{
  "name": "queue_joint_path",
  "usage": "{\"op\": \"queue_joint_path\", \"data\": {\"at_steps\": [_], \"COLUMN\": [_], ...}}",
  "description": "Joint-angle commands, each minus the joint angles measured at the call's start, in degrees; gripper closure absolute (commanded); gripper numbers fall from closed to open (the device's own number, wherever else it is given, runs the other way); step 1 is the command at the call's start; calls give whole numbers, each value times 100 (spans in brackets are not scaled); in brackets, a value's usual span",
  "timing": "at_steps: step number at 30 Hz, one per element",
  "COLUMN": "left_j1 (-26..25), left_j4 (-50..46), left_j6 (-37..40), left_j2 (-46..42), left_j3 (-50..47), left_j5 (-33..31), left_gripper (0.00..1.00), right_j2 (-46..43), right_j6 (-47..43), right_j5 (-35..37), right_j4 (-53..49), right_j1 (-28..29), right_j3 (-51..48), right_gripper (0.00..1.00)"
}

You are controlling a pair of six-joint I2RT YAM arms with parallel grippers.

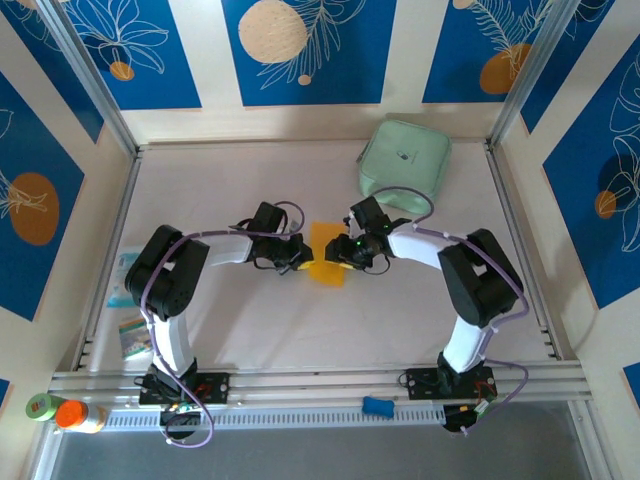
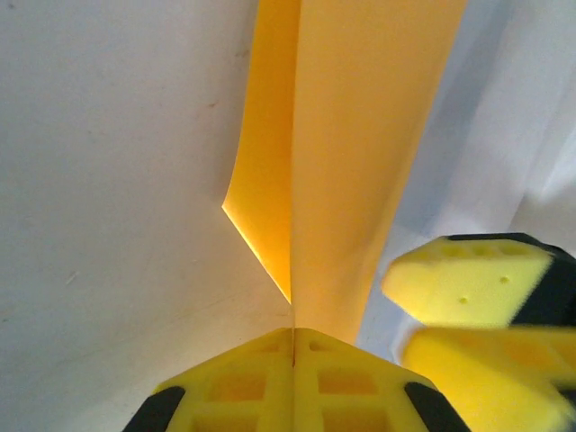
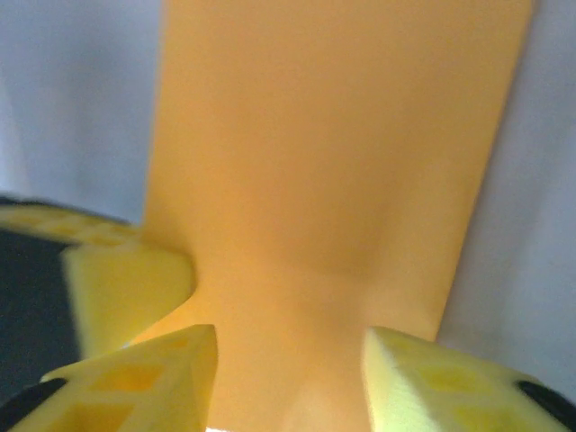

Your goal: Fold a paper plane with a square sheet of paper (pick it up from the middle)

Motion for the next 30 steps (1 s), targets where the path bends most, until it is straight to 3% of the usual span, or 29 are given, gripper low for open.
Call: {"op": "queue_joint_path", "data": {"at_steps": [1,8,11,15,30], "left_j1": [43,23,21,21,-3], "left_j4": [232,99,44,-38,-129], "left_j6": [-368,-700,-796,-828,-837], "left_j2": [-193,-423,-436,-467,-528], "left_j3": [-106,-130,-120,-111,-89], "left_j5": [-25,-228,-232,-252,-255], "left_gripper": [100,100,100,100,99], "right_j2": [-643,-1221,-1319,-1249,-291], "right_j6": [-1024,-2547,-3305,-4568,-5505], "right_j5": [493,1621,1728,2404,2956], "right_j4": [399,1463,2286,3577,4599], "right_j1": [181,807,1028,1500,2025], "right_j3": [-226,-1049,-1582,-2283,-2158], "right_gripper": [46,43,43,40,43]}}
